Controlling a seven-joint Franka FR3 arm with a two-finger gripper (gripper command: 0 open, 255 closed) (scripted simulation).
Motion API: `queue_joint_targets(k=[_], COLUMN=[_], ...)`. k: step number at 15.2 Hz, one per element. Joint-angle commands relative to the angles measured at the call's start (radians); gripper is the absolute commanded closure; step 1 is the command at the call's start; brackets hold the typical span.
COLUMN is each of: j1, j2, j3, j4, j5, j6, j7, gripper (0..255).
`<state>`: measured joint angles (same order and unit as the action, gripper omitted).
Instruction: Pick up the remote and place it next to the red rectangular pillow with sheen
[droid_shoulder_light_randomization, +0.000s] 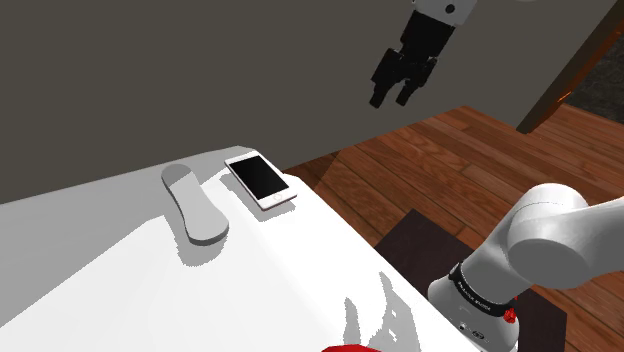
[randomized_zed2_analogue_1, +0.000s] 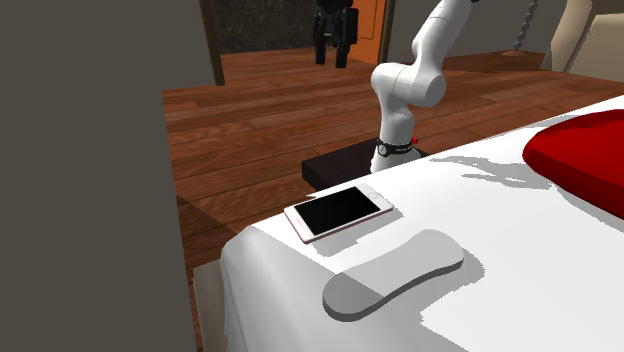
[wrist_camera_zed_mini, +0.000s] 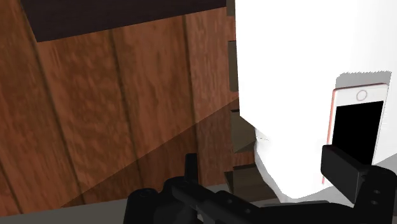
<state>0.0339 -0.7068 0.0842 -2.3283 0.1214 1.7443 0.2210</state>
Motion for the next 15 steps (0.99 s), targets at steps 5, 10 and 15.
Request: queue_joint_targets(k=[5, 10, 15], j1=[0.028, 0.041, 0.051], j2=[0.146, 0.294, 0.464], j3=[0.128, 0.229, 0.323], j4=[0.059, 0.141, 0.253], j5=[0.031, 0.025, -0.017], j6=[0.075, 0.128, 0.165], j7=[0.130, 0.242, 0.365], gripper=[0, 0, 0])
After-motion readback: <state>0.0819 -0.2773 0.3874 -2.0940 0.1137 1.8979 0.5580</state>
